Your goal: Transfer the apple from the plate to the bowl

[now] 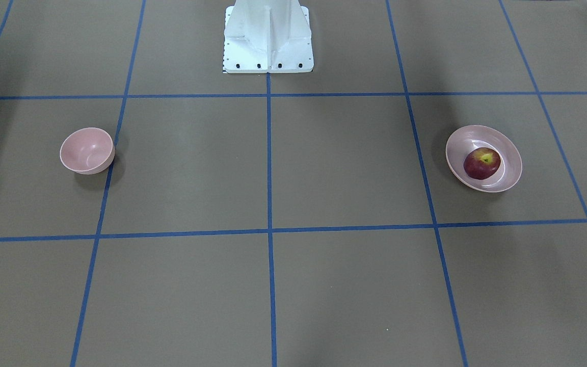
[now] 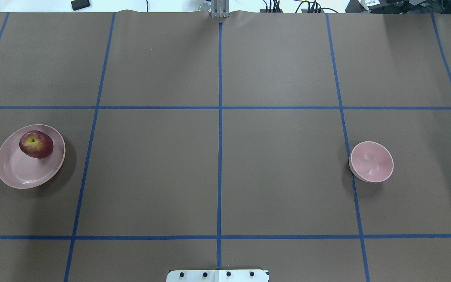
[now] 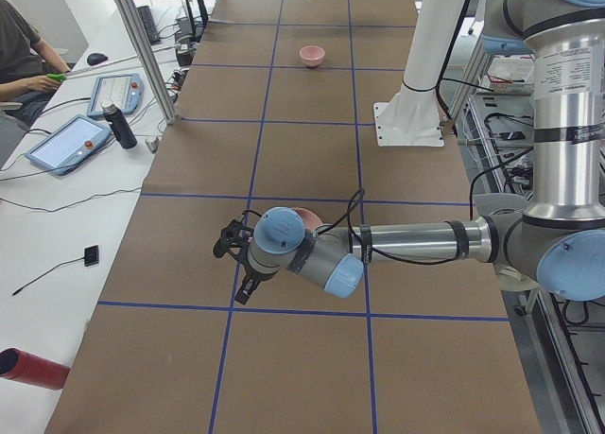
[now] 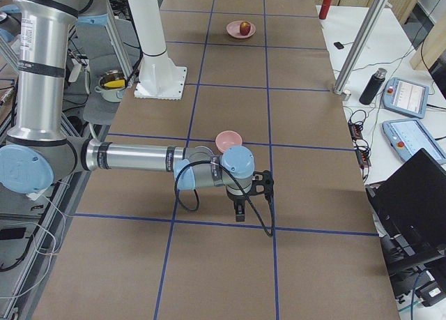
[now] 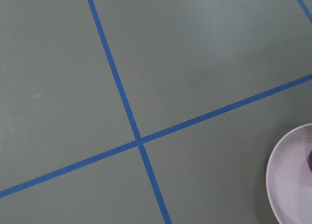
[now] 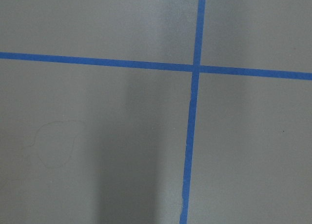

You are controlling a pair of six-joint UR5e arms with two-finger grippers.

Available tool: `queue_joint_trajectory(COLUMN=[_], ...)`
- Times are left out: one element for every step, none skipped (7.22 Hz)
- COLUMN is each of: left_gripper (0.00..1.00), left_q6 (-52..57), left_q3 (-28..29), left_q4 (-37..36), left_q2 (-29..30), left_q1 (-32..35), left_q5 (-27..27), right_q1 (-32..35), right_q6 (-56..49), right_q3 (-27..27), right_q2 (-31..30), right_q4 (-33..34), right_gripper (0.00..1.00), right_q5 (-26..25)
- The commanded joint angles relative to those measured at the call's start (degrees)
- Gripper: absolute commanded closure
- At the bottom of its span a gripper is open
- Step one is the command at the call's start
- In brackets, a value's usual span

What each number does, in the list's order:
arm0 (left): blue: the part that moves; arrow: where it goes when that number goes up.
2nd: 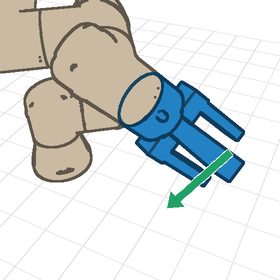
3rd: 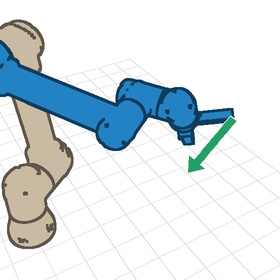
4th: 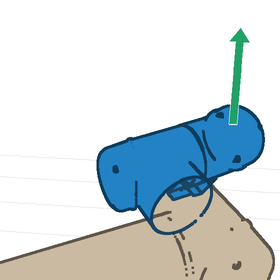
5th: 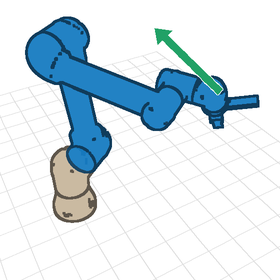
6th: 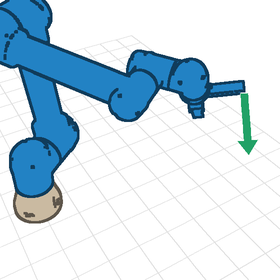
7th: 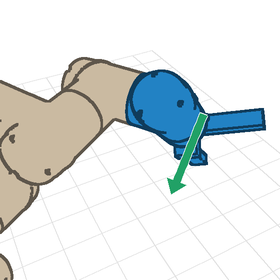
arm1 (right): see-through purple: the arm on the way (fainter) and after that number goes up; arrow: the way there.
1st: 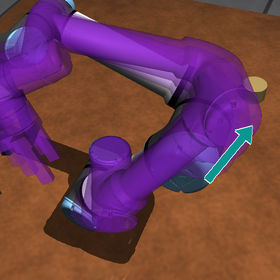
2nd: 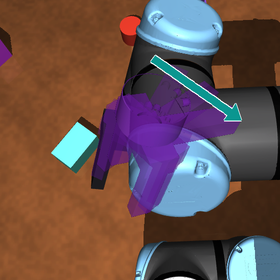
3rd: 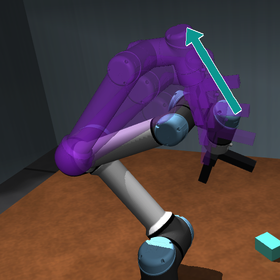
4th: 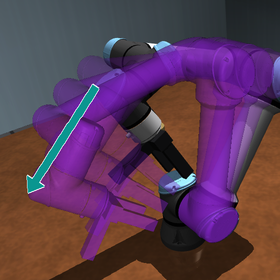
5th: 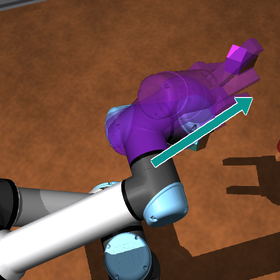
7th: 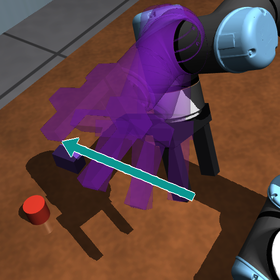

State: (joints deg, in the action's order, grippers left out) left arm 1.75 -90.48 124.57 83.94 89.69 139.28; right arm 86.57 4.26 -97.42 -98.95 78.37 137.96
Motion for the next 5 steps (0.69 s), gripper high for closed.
queue_joint_trajectory(left_gripper=[0.02,0.02,0.02,0.02,0.02], left_q6=[-9.2,-16.4,-16.9,-17.7,-17.7], left_q3=[1.4,0.9,0.7,3.0,3.5], left_q4=[3.1,6.4,9.8,10.5,10.3], left_q2=[-0.2,0.0,-0.4,0.2,-0.1], left_q1=[0.1,0.1,0.2,0.1,0.1], left_q5=[0.1,0.1,-0.1,-0.9,-0.8], right_q1=[-0.1,-0.4,-1.7,-4.3,-7.1], right_q6=[2.1,7.0,13.0,19.6,24.7], right_q3=[-0.5,-0.9,-0.9,-0.9,-0.9], right_q2=[0.0,0.0,-0.4,-0.4,-0.3], right_q4=[-1.2,-3.8,-9.1,-13.4,-16.1], right_gripper=[0.00,0.00,0.00,0.00,0.00], right_q5=[0.4,0.7,0.9,0.8,0.6])
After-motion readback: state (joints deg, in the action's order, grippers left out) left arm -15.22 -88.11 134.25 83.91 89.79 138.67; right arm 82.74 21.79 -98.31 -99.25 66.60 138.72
